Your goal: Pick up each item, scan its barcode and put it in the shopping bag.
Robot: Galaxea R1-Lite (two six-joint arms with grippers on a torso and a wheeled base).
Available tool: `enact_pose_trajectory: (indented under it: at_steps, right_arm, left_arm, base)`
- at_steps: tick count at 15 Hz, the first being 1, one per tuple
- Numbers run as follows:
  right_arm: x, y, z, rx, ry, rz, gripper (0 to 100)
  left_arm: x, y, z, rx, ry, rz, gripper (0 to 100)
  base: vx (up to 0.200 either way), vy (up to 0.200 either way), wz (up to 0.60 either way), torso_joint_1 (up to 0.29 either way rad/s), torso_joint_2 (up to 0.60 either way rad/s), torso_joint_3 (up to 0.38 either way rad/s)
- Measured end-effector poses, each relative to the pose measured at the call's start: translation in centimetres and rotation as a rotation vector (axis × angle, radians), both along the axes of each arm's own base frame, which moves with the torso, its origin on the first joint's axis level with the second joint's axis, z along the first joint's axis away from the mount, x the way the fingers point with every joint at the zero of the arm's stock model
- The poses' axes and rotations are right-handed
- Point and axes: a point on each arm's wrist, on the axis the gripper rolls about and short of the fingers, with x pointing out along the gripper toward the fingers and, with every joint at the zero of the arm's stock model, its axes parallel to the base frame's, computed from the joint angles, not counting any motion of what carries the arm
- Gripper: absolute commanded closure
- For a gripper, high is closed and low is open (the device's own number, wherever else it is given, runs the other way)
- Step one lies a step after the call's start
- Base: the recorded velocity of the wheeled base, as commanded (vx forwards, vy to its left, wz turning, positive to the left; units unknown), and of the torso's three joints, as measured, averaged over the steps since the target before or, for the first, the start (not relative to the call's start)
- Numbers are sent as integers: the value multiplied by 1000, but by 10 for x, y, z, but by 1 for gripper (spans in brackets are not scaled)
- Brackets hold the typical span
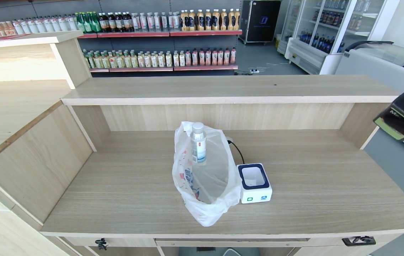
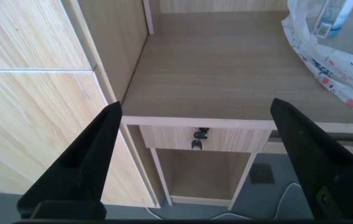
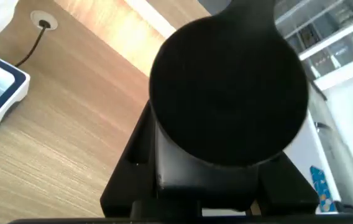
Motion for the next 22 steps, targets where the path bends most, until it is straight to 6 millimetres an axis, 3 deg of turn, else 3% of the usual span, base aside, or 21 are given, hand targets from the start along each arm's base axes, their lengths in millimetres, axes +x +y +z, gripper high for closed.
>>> enact_pose_trajectory:
  at_steps: [2,5,7,11,14,17,22]
  right_arm:
    - [3,-20,3,207,58,-121,100]
    - [5,-26,1,310,80,-164,100]
    - [6,-17,0,429,101,-152,100]
    - [-1,21,-16,800,326,-47,100]
    - [-8,28,-27,976,525,112,100]
    - [-5,9,-39,1057,660,155,100]
    - [32,-25,-49,1116,704,105,100]
  left_arm:
    - [0,0,0,0,0,0,0]
    - [0,0,0,0,0,0,0]
    - [0,0,0,0,0,0,0]
    - [0,0,0,0,0,-1,0]
    - [0,0,0,0,0,0,0]
    - [0,0,0,0,0,0,0]
    - [0,0,0,0,0,0,0]
  base:
    - [0,0,0,0,0,0]
    - [0,0,600,5,2,1]
    - [0,0,600,-2,-2,2]
    - [0,0,0,0,0,0]
    - [0,0,0,0,0,0]
    - [0,0,0,0,0,0]
    - [0,0,0,0,0,0]
